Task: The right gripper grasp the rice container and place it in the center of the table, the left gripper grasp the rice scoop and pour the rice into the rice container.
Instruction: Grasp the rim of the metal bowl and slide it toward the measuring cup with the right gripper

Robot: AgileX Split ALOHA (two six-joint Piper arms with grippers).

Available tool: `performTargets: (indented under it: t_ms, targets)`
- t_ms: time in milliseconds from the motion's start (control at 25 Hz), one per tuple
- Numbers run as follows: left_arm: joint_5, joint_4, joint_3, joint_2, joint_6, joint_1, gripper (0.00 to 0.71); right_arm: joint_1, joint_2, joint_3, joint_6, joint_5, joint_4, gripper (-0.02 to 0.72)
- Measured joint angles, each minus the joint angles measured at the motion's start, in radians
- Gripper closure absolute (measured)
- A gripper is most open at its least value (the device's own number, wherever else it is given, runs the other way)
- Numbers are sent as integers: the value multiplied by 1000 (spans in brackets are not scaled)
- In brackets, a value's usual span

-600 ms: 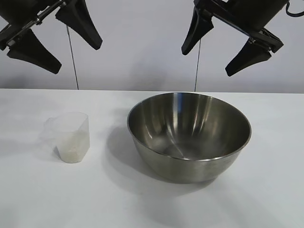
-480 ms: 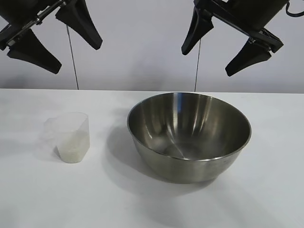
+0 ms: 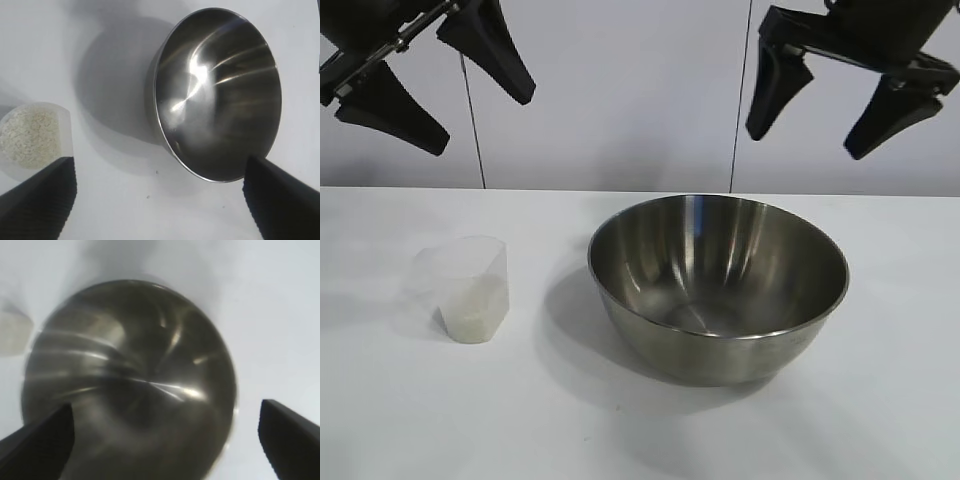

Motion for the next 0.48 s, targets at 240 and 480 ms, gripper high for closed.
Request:
performTargets:
  t_ms: [240,480]
  targets:
    - [0,0,0,0,0,0,60,0,22,158,33,-163,21,9]
    - [0,0,0,0,0,0,60,0,96,199,34,-274,64,9]
